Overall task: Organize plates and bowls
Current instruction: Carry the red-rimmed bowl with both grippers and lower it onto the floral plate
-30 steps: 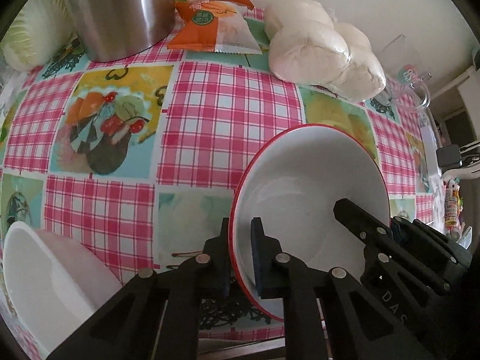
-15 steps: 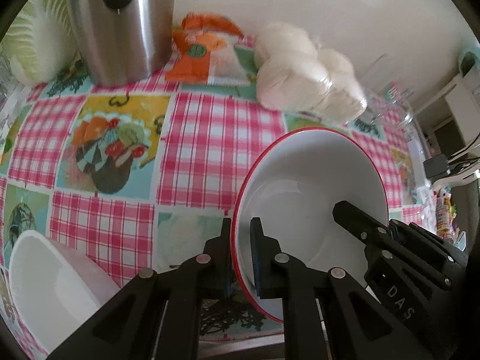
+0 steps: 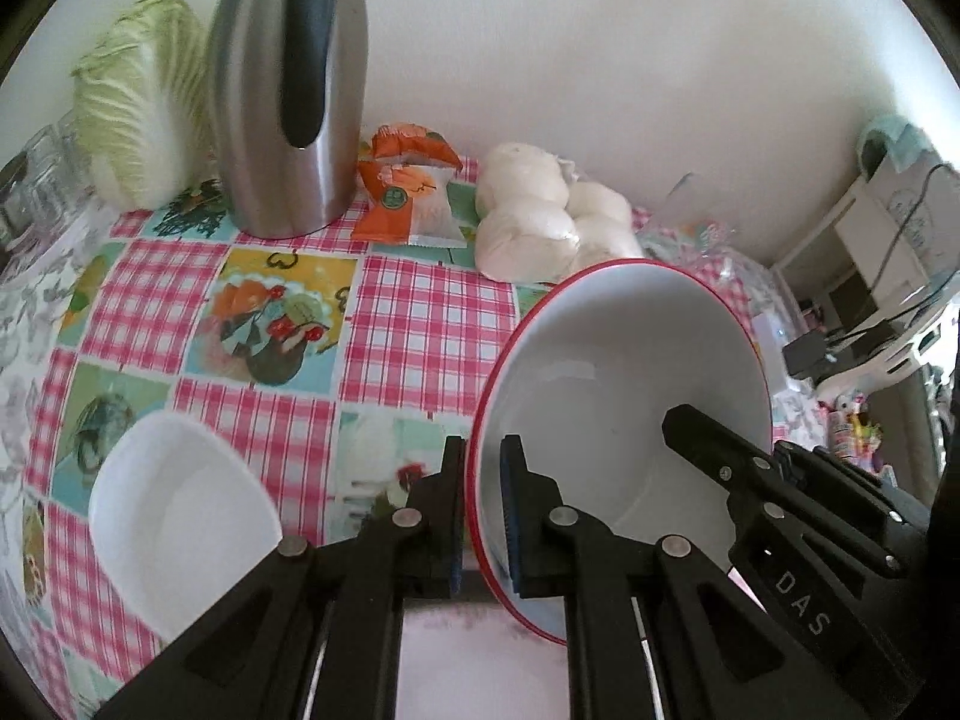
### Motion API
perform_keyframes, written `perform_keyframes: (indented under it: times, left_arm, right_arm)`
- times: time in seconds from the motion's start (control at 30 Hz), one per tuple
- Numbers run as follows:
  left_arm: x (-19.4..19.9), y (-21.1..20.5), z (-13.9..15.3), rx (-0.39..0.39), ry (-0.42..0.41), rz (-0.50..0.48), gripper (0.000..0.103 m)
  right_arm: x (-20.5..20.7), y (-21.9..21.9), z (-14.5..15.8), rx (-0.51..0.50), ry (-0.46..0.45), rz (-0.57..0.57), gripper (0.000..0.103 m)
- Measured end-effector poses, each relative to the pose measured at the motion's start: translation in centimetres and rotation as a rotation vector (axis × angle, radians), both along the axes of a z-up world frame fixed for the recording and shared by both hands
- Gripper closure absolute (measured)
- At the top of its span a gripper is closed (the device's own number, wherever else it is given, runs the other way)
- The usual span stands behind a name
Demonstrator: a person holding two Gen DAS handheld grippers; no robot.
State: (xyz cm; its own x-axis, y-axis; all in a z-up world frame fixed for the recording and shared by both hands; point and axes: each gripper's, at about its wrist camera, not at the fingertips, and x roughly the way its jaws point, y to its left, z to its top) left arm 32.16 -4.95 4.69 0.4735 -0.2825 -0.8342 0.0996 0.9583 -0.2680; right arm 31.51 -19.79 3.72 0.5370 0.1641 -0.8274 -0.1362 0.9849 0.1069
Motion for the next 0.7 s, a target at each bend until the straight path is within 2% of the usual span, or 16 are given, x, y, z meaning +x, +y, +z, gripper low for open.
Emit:
perform_keyframes:
  times: [0.2, 0.37, 0.7]
  left_arm:
    - [-4.4, 0.4, 1.1, -0.013, -0.048, 0.021, 0.092]
    - [-8.2, 1.3, 1.1, -0.043, -0.053, 0.049, 0.092]
    - [-13.2, 2.6, 0.5, -0.073, -0.038, 0.091, 0.092]
  right_arm:
    - [-3.8, 0.7, 1.8, 0.001, -0.029, 0.006, 0.094]
    - [-7.0, 1.8, 3.0, -0.021, -0.056, 0.019, 0.094]
    - [-12.1, 2.7, 2.4, -0.021, -0.036, 0.027, 0.094]
